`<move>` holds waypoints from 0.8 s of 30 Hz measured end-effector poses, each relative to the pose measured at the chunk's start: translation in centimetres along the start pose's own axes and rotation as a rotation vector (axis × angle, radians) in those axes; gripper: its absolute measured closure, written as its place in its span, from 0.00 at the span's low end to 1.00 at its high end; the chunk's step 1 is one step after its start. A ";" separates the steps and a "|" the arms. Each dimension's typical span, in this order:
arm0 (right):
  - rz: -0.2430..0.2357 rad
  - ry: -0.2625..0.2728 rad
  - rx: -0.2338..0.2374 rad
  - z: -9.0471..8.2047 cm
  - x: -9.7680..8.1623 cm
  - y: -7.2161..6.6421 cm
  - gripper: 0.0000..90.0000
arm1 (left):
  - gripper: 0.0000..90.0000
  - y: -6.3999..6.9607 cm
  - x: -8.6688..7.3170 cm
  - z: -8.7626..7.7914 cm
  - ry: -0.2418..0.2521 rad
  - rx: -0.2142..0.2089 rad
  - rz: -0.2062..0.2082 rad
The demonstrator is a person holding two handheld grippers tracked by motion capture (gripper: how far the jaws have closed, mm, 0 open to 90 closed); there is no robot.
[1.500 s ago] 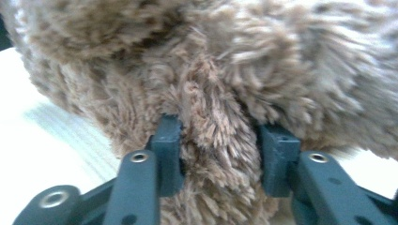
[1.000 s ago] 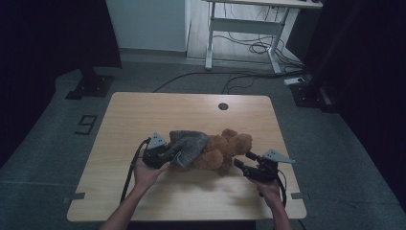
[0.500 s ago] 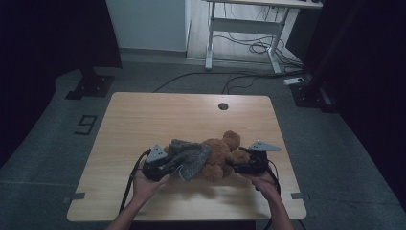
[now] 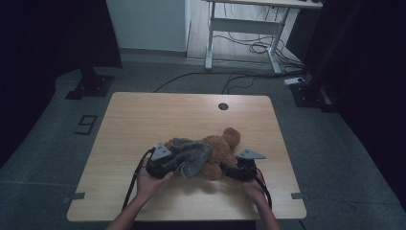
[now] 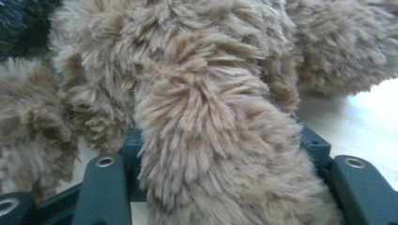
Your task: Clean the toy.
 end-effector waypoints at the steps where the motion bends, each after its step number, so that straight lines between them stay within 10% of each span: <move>1: 0.017 0.006 -0.004 0.3 0.2 0.2 0.46 | 0.88 -0.5 0.3 0.2 0.002 0.001 -0.017; 6: 0.057 0.037 0.022 1.1 0.5 0.4 0.46 | 0.88 -1.1 3.3 0.6 0.024 -0.004 -0.056; 11: 0.011 0.032 0.039 0.8 0.5 0.2 0.46 | 0.88 2.5 6.0 3.0 0.033 -0.064 0.002; 16: 0.051 0.026 0.043 0.6 0.3 0.7 0.48 | 0.88 5.8 4.7 7.2 -0.049 -0.061 0.084; 19: 0.069 0.027 0.038 0.4 0.0 1.5 0.49 | 0.88 5.5 4.2 7.0 -0.038 -0.082 0.057; 24: 0.092 0.037 0.042 0.6 -0.1 1.7 0.49 | 0.88 3.4 2.9 5.0 -0.046 -0.003 0.066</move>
Point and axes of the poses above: each handheld gripper's, and its own axes: z roughly forward along the jaws, x roughly out of its top, y roughly to its right, the point moved 7 cm from there along z, roughly forward along the jaws, and after that the axes turned 5 degrees about -x, right-handed, at the moved point
